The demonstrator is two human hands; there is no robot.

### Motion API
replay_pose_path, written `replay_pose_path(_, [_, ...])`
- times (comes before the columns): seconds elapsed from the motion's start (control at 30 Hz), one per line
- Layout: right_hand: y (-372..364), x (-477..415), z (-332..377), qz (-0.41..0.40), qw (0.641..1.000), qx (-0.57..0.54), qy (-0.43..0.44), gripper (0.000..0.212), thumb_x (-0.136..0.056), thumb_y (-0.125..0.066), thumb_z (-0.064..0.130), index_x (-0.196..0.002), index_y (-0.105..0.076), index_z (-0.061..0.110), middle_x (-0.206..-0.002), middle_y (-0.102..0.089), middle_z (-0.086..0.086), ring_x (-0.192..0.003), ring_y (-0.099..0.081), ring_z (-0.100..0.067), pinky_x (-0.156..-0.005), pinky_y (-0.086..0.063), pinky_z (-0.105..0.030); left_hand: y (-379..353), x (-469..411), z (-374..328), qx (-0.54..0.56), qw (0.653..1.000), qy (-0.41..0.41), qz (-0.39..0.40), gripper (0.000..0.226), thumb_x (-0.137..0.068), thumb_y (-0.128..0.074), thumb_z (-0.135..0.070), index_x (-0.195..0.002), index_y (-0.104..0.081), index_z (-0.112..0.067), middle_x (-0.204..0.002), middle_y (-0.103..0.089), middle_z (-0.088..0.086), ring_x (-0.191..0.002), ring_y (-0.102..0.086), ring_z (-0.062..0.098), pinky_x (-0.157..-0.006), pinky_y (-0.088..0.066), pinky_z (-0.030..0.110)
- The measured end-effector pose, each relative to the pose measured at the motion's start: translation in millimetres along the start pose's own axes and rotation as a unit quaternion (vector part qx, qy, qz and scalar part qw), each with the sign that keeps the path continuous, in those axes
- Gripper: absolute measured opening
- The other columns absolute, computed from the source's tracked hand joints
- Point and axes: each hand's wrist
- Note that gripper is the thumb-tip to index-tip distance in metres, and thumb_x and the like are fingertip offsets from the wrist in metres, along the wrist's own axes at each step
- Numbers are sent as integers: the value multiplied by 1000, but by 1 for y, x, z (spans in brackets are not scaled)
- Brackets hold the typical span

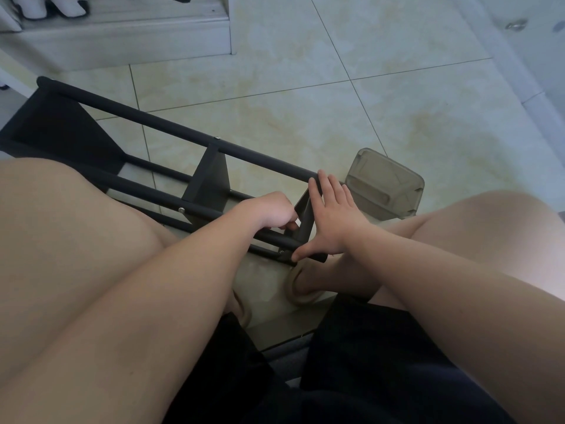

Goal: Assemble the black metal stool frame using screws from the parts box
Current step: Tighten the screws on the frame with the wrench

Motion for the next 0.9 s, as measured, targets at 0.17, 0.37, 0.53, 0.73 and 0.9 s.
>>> replay_pose_path(0.17, [-1,0,0,3,1000,-4,0,162,-49,-62,97,-157,21,8,-163,30,-14,-151,27,-32,-126,6,-49,3,3,2,-47,998,-28,6,26,-97,-49,-14,-104,-73,-7,-111,-73,9,-109,-64,30,-104,-47,47])
replay_pose_path(0.37, [-2,-2,0,5,1000,-8,0,162,-49,-61,97,-156,22,9,-163,31,-14,-151,27,-33,-126,5,-50,6,4,5,-96,994,-42,22,23,-97,-50,-12,-98,-74,-10,-108,-73,5,-107,-63,29,-102,-47,46])
replay_pose_path(0.53, [-2,-2,0,8,1000,-10,-2,163,-48,-61,97,-157,22,9,-163,30,-14,-151,27,-33,-126,5,-50,7,7,4,-136,989,-47,28,22,-96,-53,-12,-82,-69,-19,-89,-68,-2,-96,-62,26,-94,-49,41])
replay_pose_path(0.73, [-1,-1,0,8,1000,-10,-1,163,-49,-62,97,-157,21,8,-163,30,-14,-151,27,-33,-125,7,-50,7,14,1,-192,979,-51,45,23,-97,-52,-14,-107,-71,-8,-108,-69,11,-104,-62,29,-90,-48,39])
replay_pose_path(0.9, [0,0,1,9,1000,-10,-1,162,-49,-62,97,-157,21,9,-163,31,-14,-151,27,-33,-125,8,-49,6,16,2,-200,978,-46,46,24,-97,-52,-15,-112,-71,-10,-112,-68,9,-104,-62,27,-94,-50,42])
Point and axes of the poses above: each hand's wrist, its own x-axis away from the middle knuckle, its own y-axis out of the back of the hand, z = x × y
